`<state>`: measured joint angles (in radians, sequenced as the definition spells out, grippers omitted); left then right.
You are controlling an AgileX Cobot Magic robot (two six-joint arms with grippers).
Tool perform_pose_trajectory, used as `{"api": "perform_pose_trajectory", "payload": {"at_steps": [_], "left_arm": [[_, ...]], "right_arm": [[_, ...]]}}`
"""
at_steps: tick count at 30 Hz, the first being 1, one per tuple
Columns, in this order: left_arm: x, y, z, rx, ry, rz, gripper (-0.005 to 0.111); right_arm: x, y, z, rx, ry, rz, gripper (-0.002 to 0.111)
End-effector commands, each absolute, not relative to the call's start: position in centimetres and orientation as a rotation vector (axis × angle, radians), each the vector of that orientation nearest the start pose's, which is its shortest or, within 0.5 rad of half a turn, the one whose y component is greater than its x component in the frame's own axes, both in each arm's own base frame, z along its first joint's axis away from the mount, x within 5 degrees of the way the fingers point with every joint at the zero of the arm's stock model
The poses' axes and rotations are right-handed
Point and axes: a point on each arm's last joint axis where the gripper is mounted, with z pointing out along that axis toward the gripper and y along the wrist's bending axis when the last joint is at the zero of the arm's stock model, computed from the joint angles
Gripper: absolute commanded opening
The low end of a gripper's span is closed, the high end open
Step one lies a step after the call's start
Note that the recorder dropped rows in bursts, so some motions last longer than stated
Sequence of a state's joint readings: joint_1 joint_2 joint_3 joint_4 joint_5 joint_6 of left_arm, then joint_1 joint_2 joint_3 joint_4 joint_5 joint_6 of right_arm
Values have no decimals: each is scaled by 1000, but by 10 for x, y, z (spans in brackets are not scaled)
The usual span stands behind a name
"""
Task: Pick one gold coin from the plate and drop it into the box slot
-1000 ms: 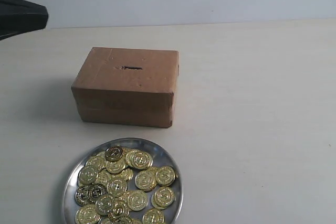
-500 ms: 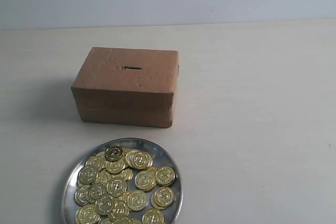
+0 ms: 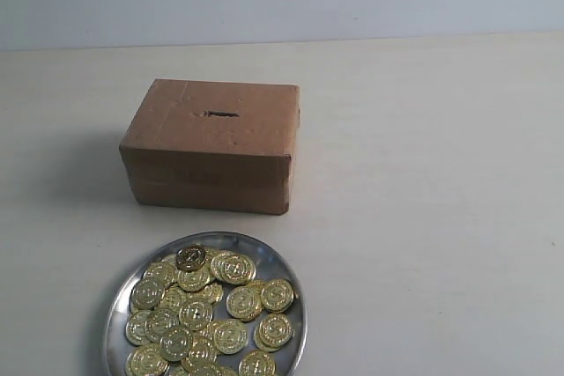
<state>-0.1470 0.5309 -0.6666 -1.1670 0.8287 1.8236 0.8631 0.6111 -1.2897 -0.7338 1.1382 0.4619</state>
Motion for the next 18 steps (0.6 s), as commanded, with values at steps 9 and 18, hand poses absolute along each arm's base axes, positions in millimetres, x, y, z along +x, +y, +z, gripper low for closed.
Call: {"api": "perform_pose_trajectory", "payload": {"at_steps": [9, 18], "left_arm": [[34, -66, 263, 1269, 1272, -159, 0], [35, -65, 232, 1318, 1343, -165, 0]], "right_arm": [[-36, -69, 486, 310, 1553, -149, 68], [-102, -85, 470, 401, 1377, -124, 68]]}}
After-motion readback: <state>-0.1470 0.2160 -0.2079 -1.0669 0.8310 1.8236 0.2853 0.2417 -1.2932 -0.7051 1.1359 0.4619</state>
